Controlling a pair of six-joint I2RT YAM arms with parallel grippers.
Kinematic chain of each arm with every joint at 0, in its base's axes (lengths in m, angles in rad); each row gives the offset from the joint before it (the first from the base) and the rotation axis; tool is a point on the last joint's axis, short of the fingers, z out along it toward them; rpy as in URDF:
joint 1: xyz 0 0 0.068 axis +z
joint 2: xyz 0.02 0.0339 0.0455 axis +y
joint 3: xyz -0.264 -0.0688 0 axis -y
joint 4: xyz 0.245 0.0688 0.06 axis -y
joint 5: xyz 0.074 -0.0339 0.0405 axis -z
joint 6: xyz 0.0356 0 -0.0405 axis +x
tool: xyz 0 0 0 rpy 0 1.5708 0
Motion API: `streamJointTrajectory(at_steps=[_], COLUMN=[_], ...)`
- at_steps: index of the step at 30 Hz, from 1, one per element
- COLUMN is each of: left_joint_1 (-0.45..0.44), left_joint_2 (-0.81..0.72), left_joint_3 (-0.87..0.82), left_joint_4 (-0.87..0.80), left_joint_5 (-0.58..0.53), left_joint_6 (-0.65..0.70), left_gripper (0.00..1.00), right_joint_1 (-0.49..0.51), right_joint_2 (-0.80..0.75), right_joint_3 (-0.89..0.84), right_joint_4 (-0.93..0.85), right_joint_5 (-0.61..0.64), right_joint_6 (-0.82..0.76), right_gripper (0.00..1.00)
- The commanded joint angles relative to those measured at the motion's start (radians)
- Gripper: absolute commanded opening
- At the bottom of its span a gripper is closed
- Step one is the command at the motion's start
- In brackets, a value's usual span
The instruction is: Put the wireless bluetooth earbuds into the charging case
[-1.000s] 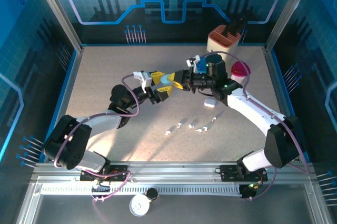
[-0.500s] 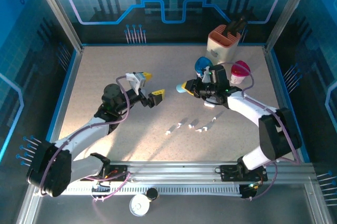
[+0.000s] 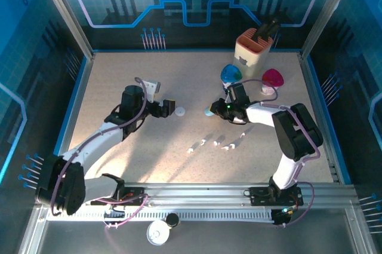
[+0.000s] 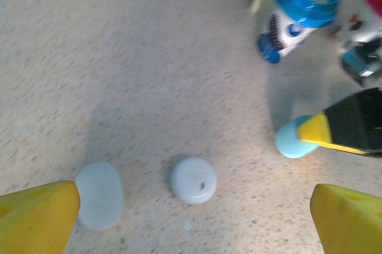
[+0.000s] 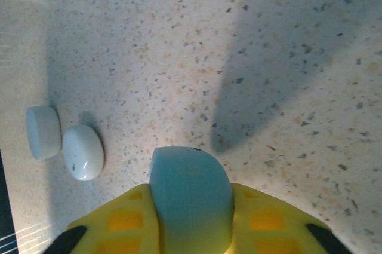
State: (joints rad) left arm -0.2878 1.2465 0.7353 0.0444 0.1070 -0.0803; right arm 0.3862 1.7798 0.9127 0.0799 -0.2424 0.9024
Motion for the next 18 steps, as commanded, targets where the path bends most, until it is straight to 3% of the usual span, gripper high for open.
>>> streamJointTrajectory(at_steps=[1,9,13,18], left_joint_1=[0.031,0.082,0.085,0.085], left_joint_2=[0.060,0.275,0.389,0.526], left_joint_3=[0.099,0.308,0.389,0.480], left_joint_4=[-0.210,-0.498,-0.570,-0.627], left_joint_5=[-0.094,-0.125,-0.124,-0.100], left_joint_6=[-0.067,-0.089,-0.066,-0.057], left_gripper=[0.99,0.94,0.90,0.81], right_joint_1=[0.011,0.023,0.047,0.081], right_joint_2=[0.002,-0.129,-0.199,-0.263], right_joint_3=[-0.007,0.043,0.071,0.082], right_joint_4=[0.025,-0.139,-0.224,-0.270], right_joint_5=[0.031,0.101,0.127,0.138], right_joint_6=[-0.009,-0.108,-0.179,-0.213], right_gripper=[0.34,0.69,0.76,0.76])
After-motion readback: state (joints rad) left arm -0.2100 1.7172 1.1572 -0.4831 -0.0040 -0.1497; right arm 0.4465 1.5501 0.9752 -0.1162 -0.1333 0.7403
